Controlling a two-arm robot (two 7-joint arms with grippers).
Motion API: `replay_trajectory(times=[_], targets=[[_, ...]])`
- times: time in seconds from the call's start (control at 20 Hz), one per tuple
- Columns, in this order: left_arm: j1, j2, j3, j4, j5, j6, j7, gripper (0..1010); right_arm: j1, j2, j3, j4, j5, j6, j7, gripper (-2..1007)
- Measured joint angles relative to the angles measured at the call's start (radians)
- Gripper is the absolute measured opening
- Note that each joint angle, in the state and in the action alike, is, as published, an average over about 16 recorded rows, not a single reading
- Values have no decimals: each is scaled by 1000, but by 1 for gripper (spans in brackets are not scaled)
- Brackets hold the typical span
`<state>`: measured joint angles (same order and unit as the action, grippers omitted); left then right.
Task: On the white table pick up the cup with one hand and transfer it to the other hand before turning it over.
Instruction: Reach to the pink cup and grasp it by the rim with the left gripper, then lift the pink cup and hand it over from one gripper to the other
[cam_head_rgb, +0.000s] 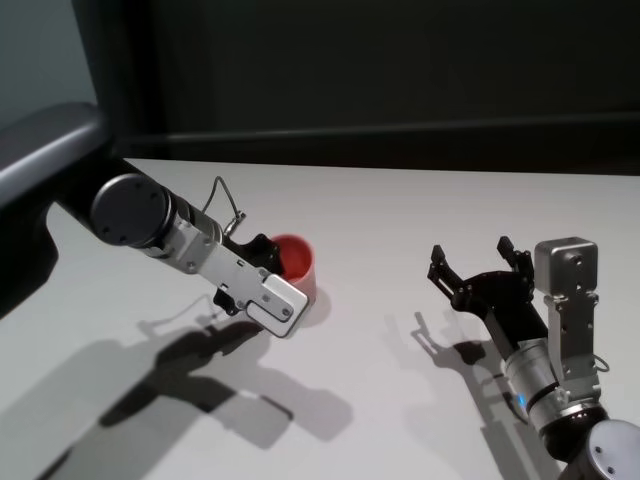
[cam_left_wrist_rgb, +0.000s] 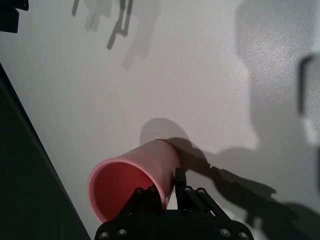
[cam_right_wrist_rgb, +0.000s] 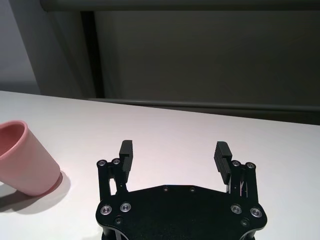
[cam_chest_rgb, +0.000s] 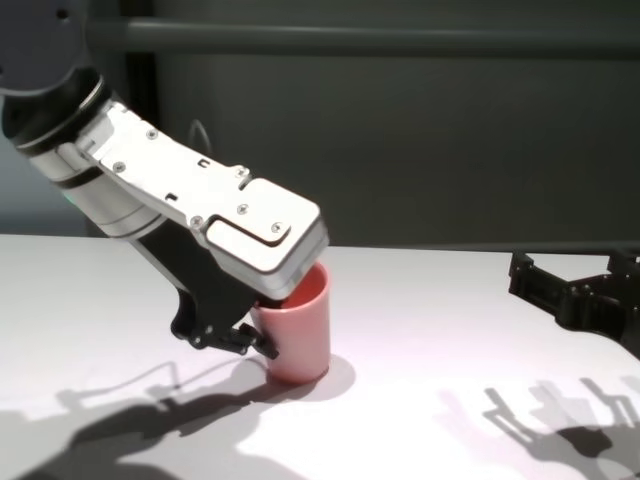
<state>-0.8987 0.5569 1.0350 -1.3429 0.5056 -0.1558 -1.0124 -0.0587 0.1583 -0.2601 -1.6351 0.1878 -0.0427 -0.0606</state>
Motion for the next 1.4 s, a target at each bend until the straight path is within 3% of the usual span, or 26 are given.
replay_trajectory(times=[0.4,0.85,1.1,1.4], targets=[[-2,12,11,-3,-17,2,4,70,0,0,0,0,0,0,0,1002],[4,35,3,-13,-69,4,17,43,0,0,0,0,0,0,0,1002],[14,44,-22,-12,-138,2,21,43,0,0,0,0,0,0,0,1002],[32,45,-70,1,-264,0,18,43,0,0,0,0,0,0,0,1002]])
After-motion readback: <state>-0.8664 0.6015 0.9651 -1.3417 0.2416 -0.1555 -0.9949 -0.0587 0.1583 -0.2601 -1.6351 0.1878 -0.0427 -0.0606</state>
